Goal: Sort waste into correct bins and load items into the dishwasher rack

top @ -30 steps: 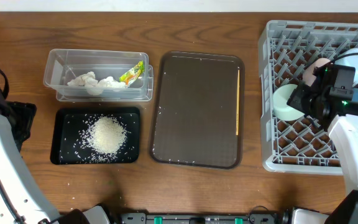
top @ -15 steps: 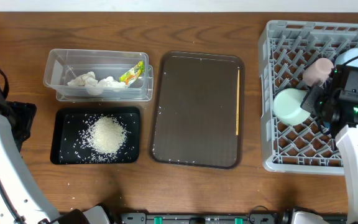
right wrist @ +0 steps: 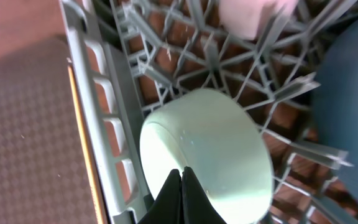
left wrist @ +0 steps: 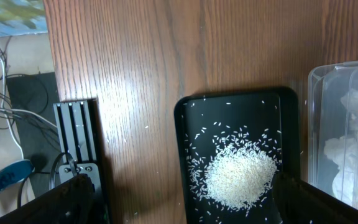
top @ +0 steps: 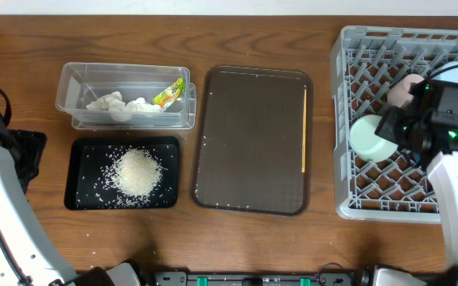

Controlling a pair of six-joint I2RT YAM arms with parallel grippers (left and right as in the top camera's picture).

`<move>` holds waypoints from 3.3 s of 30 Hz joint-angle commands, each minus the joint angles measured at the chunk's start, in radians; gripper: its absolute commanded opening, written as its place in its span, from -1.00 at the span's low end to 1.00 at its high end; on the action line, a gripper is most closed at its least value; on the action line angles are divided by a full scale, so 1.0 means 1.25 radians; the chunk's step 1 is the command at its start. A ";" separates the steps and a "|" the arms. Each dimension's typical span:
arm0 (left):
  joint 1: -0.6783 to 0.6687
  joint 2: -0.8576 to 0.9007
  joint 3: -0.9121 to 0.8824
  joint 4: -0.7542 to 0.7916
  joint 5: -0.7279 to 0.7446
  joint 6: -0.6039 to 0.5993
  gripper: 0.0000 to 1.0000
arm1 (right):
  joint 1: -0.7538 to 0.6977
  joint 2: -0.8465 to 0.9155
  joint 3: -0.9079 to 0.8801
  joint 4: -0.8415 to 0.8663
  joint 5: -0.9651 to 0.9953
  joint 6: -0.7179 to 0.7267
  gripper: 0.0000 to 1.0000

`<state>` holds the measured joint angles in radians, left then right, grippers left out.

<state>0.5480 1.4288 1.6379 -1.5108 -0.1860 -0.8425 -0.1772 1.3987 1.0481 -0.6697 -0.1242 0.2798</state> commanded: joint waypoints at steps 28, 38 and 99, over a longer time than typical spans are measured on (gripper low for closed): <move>0.003 0.002 0.002 -0.002 -0.007 -0.013 0.88 | 0.001 0.044 0.029 -0.043 0.221 0.033 -0.98; 0.003 0.002 0.002 -0.002 -0.007 -0.013 0.88 | 0.005 -0.072 0.107 -0.110 -0.103 -0.062 -0.69; 0.003 0.002 0.002 -0.002 -0.007 -0.013 0.87 | 0.414 0.677 0.588 -0.348 0.080 0.069 0.61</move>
<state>0.5480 1.4288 1.6379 -1.5108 -0.1860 -0.8425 0.3622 2.2299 1.7683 -1.1206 0.0563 0.4370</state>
